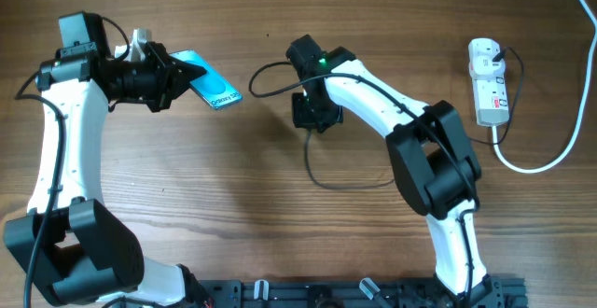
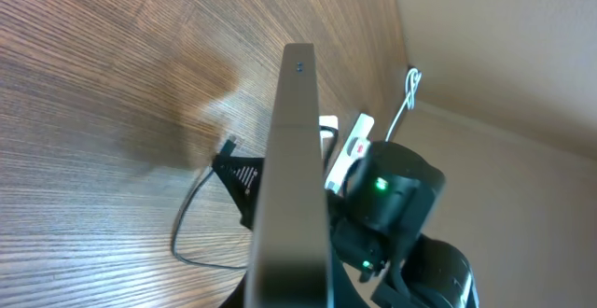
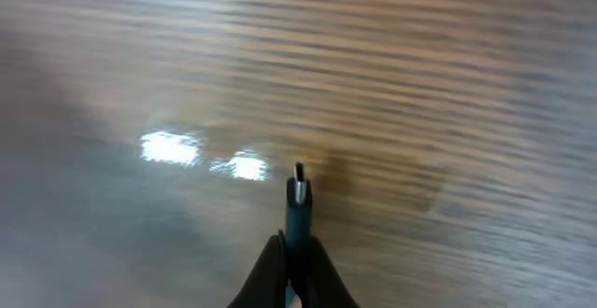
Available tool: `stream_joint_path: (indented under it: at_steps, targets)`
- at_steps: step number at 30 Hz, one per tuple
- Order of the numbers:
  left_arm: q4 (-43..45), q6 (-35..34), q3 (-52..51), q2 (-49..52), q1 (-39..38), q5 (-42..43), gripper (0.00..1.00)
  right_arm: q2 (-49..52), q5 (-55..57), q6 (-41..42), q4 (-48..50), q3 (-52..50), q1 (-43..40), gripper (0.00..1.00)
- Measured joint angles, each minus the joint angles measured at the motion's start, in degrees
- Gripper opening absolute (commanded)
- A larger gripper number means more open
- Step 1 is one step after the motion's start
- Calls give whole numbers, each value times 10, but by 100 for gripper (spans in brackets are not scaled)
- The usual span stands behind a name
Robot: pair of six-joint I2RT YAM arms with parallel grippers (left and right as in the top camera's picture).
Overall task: Plug charger to phone and switch on socket
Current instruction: 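Lift the plug with the right gripper toward the phone's bottom port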
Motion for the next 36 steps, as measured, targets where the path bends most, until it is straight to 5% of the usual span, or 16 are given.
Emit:
stream_joint_path:
  at_steps: [8,18,28,36]
  targets:
    - [-5,66,0,0,0,49,4,-219,-265,-137,-12,-3,-73,4]
    - [-5,204,0,0,-11,199,4,-252,-454,-265,-81,-33,-93,5]
    - [-4,272,0,0,-47,289,4,-448,-574,-165,228,-313,-100,4]
    - [0,298,0,0,-92,336,4,-449,-613,-106,255,-329,-64,4]
